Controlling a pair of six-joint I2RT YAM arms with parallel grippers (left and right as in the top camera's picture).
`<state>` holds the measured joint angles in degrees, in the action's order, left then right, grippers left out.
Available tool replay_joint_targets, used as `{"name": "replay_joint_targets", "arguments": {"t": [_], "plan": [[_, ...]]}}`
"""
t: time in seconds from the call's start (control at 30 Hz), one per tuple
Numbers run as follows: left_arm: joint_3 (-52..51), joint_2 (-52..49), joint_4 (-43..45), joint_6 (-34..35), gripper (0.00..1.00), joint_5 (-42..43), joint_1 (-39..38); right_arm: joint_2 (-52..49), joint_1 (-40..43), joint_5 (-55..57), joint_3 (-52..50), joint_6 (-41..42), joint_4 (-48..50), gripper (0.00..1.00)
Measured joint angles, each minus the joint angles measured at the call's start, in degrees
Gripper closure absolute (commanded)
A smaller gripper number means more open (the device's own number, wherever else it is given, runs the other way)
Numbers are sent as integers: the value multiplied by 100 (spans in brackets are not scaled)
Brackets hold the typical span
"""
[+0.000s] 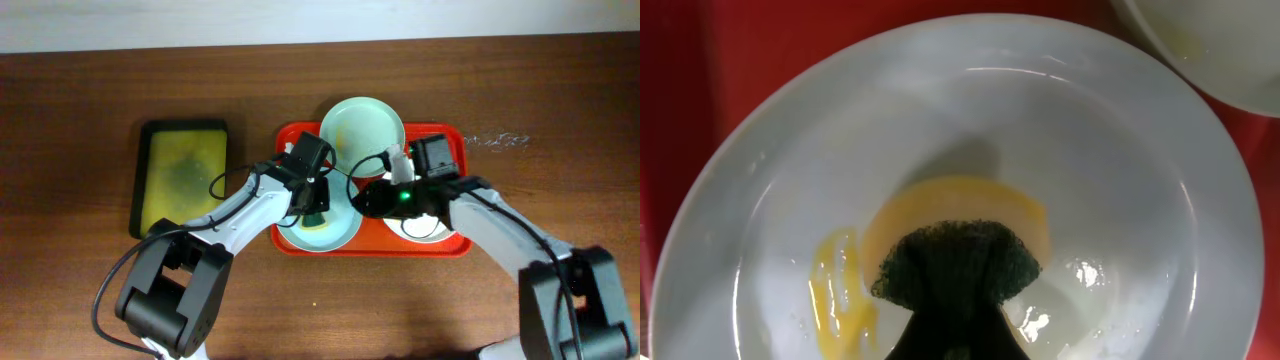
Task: Clean dirty plates on tray and stack at the side
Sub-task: 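Scrub the light blue plate with the sponge while right gripper holds it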
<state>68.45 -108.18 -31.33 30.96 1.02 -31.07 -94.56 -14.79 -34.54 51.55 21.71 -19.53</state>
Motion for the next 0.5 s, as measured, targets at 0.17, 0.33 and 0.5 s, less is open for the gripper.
{"name": "replay_joint_targets", "arguments": {"t": [0.17,0.33,0.5], "plan": [[0,0,-15,2,100,0,0,-120,-87,673,0,79,155,55],[0,0,-31,0,100,2,0,-444,-579,1134,0,81,376,55],[0,0,-31,0,100,2,0,-516,-632,1504,0,83,391,54]]}}
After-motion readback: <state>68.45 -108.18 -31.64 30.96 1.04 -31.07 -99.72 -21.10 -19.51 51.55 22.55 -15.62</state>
